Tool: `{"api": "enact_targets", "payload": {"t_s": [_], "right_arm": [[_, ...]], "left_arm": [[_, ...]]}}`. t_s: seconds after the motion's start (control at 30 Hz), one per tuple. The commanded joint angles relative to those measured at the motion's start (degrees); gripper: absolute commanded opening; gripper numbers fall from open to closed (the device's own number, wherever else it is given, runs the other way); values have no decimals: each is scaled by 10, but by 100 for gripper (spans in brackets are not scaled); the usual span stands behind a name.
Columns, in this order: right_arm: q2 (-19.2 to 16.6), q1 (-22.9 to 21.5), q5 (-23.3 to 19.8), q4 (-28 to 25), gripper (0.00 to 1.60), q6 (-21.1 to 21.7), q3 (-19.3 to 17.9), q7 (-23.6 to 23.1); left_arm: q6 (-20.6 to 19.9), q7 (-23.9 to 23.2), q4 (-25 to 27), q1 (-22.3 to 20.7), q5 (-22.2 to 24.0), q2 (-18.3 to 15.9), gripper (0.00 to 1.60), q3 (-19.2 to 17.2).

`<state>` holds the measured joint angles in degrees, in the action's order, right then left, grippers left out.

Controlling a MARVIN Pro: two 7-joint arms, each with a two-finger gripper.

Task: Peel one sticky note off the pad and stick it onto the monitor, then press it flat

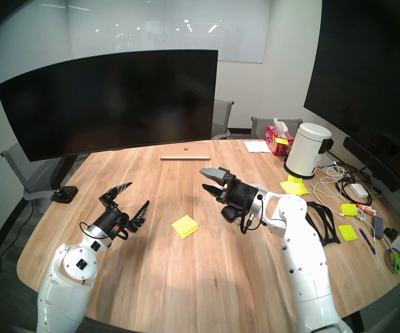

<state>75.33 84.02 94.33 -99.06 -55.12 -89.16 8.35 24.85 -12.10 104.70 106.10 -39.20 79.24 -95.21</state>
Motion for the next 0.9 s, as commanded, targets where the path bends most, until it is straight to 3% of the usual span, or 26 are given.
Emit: {"api": "enact_targets", "payload": {"t_s": [0.0,0.3,0.6,0.87], "right_arm": [[20,-44,-10,-1,160,1,34,-29],[44,-63,-14,1,160,1,68,-78],[30,-48,-50,-35,160,1,68,-145],[17,-50,-119,-51,160,1,72,-222]], "left_arm": [[12,12,7,11,9,-3,160,-17],[33,15,-38,-7,38,-23,160,-57],[55,7,-76,-43,63,-33,160,-59],[75,6,-86,-48,74,-39,160,-60]]}}
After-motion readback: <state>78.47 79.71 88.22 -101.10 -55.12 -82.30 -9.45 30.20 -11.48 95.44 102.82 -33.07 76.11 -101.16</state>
